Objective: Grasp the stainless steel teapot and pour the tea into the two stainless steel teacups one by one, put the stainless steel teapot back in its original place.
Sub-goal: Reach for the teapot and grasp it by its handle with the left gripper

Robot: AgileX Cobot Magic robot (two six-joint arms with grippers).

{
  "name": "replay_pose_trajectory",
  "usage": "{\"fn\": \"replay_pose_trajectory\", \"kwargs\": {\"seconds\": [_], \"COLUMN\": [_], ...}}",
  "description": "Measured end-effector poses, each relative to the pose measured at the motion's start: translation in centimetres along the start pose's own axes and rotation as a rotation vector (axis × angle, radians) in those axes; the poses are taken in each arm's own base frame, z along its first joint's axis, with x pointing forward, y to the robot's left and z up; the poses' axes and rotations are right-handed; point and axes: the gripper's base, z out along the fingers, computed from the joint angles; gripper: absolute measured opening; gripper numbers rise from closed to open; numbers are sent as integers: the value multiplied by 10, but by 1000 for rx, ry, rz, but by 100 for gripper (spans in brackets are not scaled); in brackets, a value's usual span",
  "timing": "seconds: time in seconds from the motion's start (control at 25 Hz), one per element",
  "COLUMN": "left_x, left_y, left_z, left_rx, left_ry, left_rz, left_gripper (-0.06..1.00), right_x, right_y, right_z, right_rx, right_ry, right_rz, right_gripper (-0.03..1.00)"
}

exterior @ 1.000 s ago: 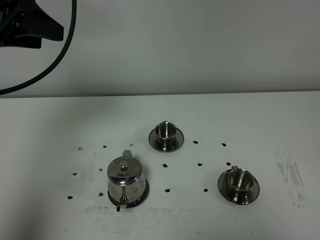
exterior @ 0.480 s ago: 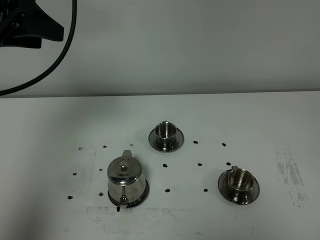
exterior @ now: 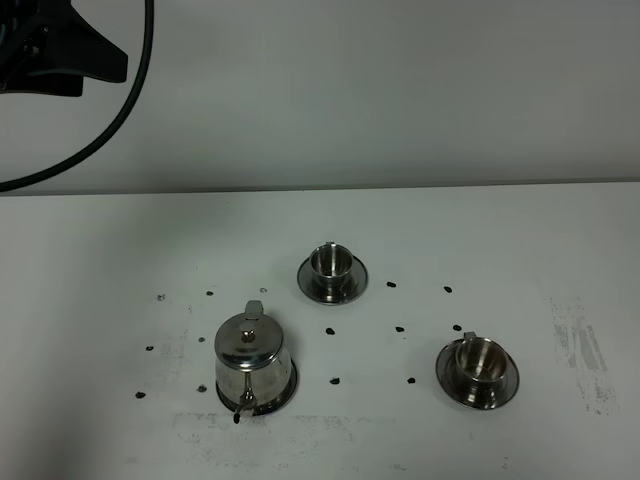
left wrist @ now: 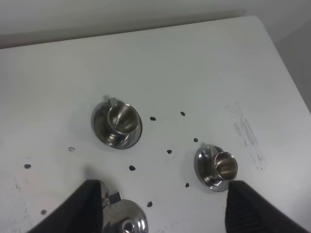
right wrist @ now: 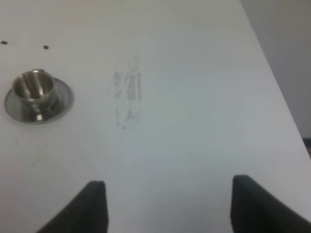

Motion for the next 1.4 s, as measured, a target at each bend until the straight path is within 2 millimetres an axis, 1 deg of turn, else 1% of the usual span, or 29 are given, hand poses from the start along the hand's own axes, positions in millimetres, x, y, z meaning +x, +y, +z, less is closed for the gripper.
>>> {"fn": "replay_pose_trajectory", "kwargs": {"seconds": [0.4, 1.12, 1.4], "left_x": [0, 0, 2], "left_y": [0, 0, 3], "left_z": [0, 0, 1], "left_rx": [0, 0, -59], "left_ry": [0, 0, 23], "left_rz": [3, 10, 37], "left_gripper": [60, 60, 60], "right_x": [0, 0, 0], "right_y": [0, 0, 0], "right_z": [0, 0, 0], "right_rx": [-79, -79, -79], "right_ry": [-10, -10, -10], "right_rz": [-44, -44, -44], "right_gripper": [56, 56, 56]}}
